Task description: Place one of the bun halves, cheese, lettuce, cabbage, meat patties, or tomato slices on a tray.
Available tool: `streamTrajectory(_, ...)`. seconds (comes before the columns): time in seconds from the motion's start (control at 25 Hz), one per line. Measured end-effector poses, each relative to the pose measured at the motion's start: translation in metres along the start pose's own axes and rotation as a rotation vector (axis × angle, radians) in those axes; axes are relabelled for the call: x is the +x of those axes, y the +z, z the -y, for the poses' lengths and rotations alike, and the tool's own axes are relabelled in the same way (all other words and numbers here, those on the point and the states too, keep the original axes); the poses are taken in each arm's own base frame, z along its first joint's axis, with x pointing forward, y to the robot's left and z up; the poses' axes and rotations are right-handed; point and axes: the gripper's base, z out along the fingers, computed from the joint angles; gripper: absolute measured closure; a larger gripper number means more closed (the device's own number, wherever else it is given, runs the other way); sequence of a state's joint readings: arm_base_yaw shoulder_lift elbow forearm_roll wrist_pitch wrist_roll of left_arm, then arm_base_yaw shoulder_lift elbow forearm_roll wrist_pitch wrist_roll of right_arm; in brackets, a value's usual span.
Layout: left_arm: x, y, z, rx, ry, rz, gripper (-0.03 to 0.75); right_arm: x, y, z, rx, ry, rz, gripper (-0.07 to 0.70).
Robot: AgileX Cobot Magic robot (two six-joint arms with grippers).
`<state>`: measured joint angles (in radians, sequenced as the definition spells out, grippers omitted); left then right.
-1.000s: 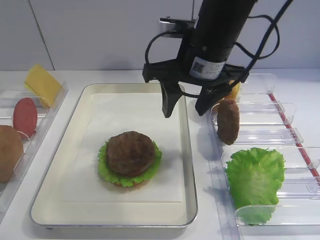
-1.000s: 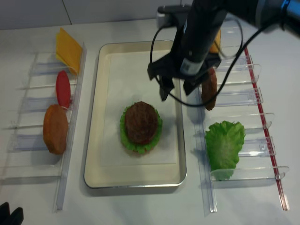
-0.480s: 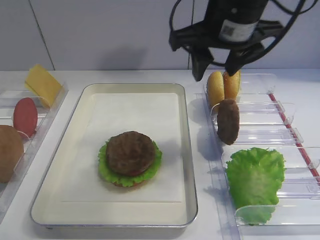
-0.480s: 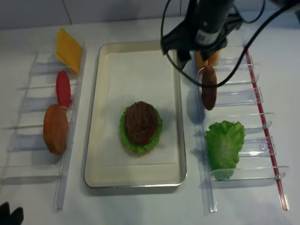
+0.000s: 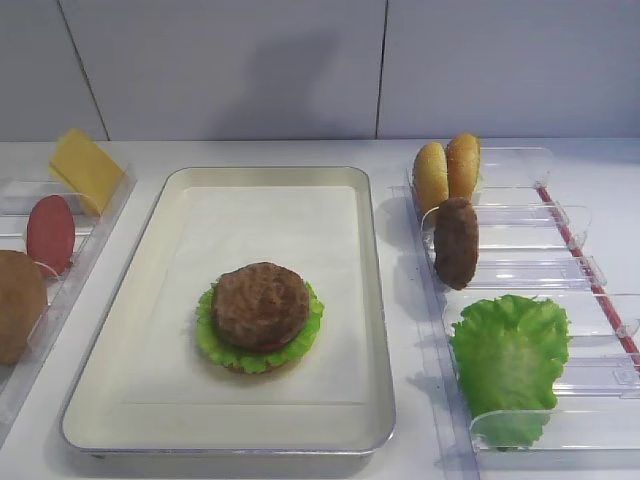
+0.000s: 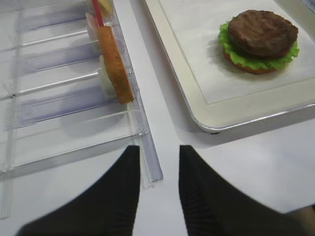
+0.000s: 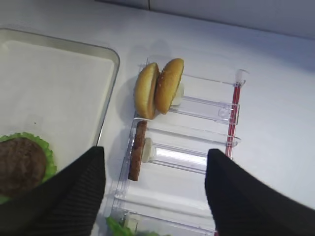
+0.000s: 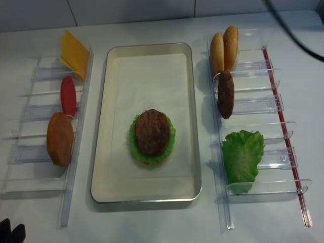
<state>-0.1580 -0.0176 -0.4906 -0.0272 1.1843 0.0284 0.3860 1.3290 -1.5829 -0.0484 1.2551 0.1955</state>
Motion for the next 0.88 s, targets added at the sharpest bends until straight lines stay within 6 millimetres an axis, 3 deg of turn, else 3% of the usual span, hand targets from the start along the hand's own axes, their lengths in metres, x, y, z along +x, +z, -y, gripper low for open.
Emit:
streamTrajectory(0.16,0.0,0.0,0.0,0.0,0.0,0.0,0.505,0.035,-0.025,0.01,0.021,-0.007,0.023,0.186)
streamTrajectory(0.52,0.0,0.0,0.0,0.0,0.0,0.0,0.505,0.142,-0.044,0.034,0.045,0.013,0.007,0.198)
streamTrajectory(0.76,0.0,0.0,0.0,0.0,0.0,0.0,0.505,0.219,-0.045,0.049,0.076,0.071,0.058,0.202)
streamTrajectory(0.88,0.0,0.0,0.0,0.0,0.0,0.0,0.505,0.246,-0.038,0.051,0.085,0.056,0.102,0.202)
